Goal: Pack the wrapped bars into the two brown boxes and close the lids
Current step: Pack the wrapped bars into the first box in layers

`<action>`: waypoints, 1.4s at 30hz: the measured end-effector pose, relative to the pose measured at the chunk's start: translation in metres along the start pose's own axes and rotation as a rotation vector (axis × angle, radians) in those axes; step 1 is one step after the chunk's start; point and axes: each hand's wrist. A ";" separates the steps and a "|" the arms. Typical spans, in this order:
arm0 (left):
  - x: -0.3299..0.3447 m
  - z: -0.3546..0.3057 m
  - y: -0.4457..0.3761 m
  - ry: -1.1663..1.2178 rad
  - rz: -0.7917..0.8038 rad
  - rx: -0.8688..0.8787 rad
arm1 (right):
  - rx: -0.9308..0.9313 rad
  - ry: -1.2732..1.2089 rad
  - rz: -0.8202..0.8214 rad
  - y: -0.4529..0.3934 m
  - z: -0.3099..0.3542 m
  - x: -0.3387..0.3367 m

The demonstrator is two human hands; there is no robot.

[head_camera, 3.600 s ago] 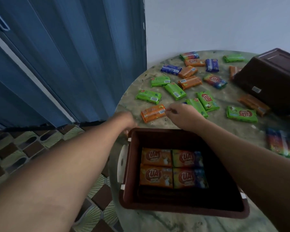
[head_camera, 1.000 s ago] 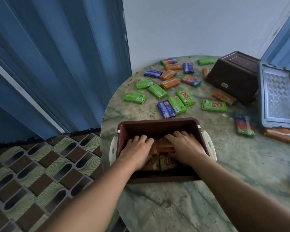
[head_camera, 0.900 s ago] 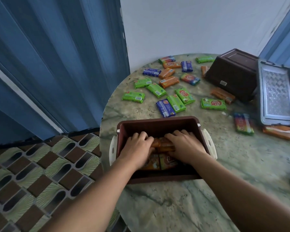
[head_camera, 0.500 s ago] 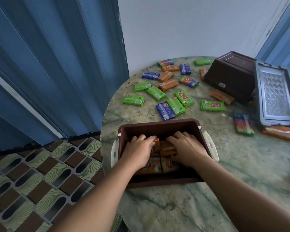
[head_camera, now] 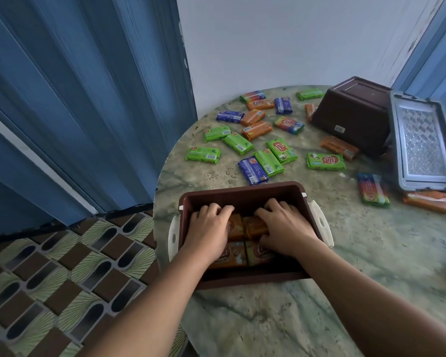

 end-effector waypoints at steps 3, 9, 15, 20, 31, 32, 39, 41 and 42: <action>-0.001 0.000 0.002 -0.007 0.025 0.008 | -0.009 -0.030 0.001 -0.001 0.000 -0.001; -0.001 0.001 0.003 -0.058 0.060 0.040 | 0.008 -0.147 -0.102 -0.001 0.000 -0.001; -0.001 0.001 0.004 -0.061 0.106 0.025 | 0.096 -0.408 -0.149 0.000 0.002 -0.010; -0.002 0.000 0.003 -0.069 0.120 0.024 | 0.097 -0.329 -0.077 0.001 0.002 -0.012; -0.002 0.001 0.001 -0.059 0.151 0.020 | -0.025 -0.107 -0.068 -0.010 -0.005 0.006; -0.002 0.001 0.000 -0.055 0.164 0.014 | -0.031 -0.091 -0.073 -0.009 -0.005 0.006; -0.004 0.001 -0.007 -0.016 0.246 -0.036 | -0.032 -0.028 -0.081 -0.007 -0.004 0.003; -0.008 -0.001 -0.009 0.023 0.239 -0.048 | -0.032 -0.017 -0.054 -0.007 -0.003 0.003; -0.011 -0.003 -0.008 0.040 0.233 -0.046 | -0.033 -0.015 -0.052 -0.007 -0.002 0.002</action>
Point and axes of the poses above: each hand's wrist, its own y-axis away from the middle knuckle, its own x-axis out of the palm, z = x × y
